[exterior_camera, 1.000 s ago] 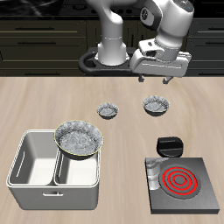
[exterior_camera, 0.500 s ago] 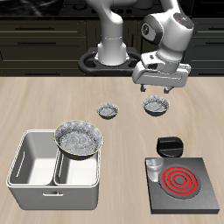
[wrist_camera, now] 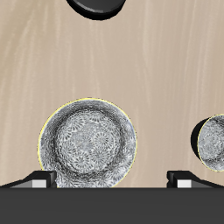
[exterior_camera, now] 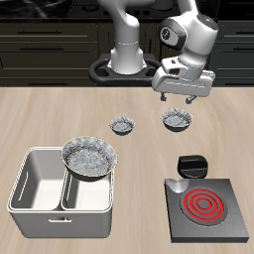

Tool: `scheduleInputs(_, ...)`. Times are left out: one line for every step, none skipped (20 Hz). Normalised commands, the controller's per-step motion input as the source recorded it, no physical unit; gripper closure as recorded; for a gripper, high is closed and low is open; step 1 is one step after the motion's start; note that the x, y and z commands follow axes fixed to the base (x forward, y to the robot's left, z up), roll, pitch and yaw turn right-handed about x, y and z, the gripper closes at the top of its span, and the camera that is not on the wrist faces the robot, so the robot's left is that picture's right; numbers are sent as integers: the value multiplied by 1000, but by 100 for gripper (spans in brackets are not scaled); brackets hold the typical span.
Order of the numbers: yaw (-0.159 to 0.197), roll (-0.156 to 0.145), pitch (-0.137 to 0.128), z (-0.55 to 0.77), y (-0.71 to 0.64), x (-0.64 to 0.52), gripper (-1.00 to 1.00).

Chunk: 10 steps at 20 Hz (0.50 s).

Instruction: Place the largest bowl in the left side of the drainer and the medium bowl in the right side

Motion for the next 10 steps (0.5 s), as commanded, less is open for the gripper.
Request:
scheduleInputs(49, -80, -186, -4, -110, -223, -100)
scheduleInputs(-34, -29, -60, -37, -89, -25, -100)
scheduleInputs(-15, -17, -3, -93, -81, -23, -100)
scheduleInputs(-79, -55, 18, -136, -161, 7, -100)
scheduleInputs(-74, -39, 68, -203, -50, 90, -100)
scheduleInputs(78, 5, -40, -292, 25, -44, -100)
scheduleInputs(0, 0, 0, 0, 0, 0, -100)
scheduleInputs(-24, -32, 15, -258, -76, 91, -100)
scheduleInputs(-19, -39, 13, -241, -59, 84, -100)
scheduleInputs(-7, -5, 50, -254, -15, 153, -100)
